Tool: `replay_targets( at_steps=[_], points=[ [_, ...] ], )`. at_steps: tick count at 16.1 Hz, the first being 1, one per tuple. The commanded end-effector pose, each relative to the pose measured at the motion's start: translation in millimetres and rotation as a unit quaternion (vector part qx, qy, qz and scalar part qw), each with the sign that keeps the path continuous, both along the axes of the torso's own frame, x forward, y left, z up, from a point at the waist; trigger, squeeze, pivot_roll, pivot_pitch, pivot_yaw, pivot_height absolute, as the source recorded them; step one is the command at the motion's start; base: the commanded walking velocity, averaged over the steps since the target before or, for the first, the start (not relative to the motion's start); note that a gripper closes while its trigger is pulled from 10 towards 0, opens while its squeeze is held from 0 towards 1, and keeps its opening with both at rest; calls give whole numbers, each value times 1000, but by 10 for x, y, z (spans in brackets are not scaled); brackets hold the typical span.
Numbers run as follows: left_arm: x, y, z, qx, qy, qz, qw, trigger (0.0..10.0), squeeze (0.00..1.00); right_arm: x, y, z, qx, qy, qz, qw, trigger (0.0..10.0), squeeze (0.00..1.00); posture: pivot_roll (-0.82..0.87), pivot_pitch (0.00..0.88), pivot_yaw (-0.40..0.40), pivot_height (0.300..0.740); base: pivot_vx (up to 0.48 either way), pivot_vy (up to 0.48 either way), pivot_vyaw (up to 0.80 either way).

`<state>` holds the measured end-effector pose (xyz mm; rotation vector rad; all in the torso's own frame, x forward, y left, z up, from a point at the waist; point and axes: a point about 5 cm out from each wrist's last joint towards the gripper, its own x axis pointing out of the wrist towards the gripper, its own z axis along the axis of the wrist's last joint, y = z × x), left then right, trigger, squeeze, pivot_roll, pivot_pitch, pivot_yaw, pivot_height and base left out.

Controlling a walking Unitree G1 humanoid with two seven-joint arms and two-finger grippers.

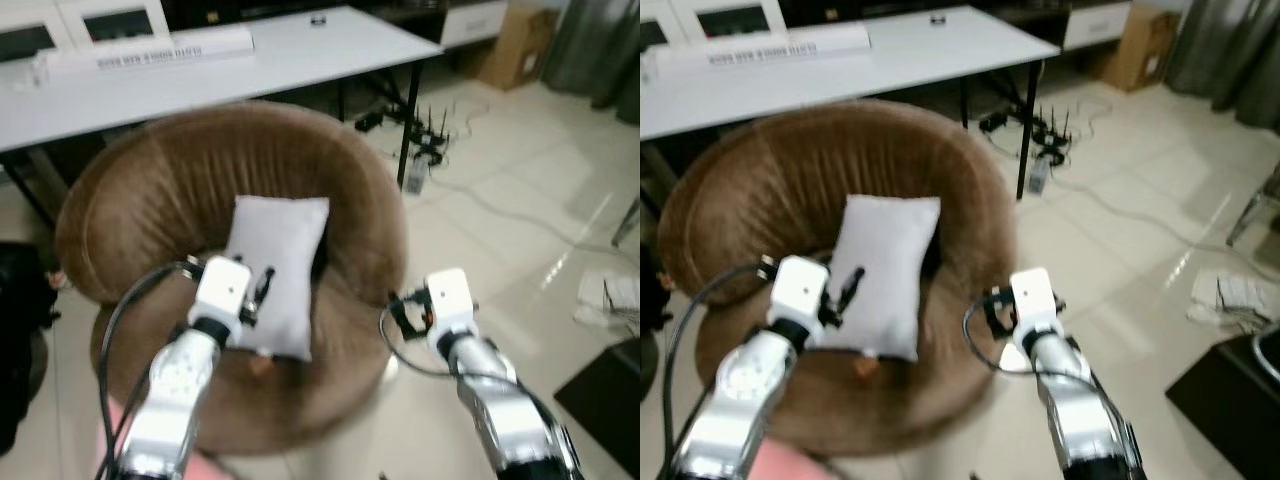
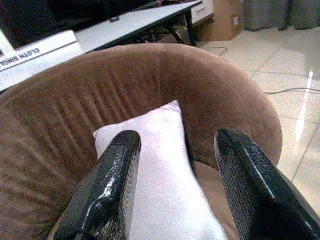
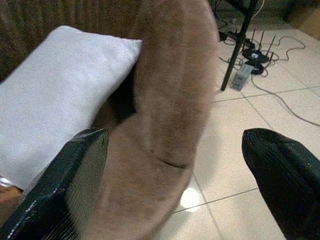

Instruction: Move the pillow to the sofa from floor

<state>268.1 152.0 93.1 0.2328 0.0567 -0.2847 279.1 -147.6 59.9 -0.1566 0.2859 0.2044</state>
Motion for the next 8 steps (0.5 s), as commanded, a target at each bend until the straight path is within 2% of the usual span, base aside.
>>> replay_targets(
  at_steps=[1, 6, 8],
  points=[
    [-11, -43, 5, -3, 2, -5, 1000, 10000, 0, -11, -49, -25, -3, 4, -8, 1000, 10000, 0, 36, 0, 57, 740, 0, 0, 0],
    [-21, -60, 23, -9, 4, -8, 1000, 10000, 0, -10, -26, -25, -1, 3, -5, 1000, 10000, 0, 36, 0, 56, 740, 0, 0, 0],
    [-15, -71, 29, -9, 6, -11, 1000, 10000, 0, -7, -38, -25, -1, 3, -8, 1000, 10000, 0, 34, 0, 58, 740, -315, 0, 0]
  ],
)
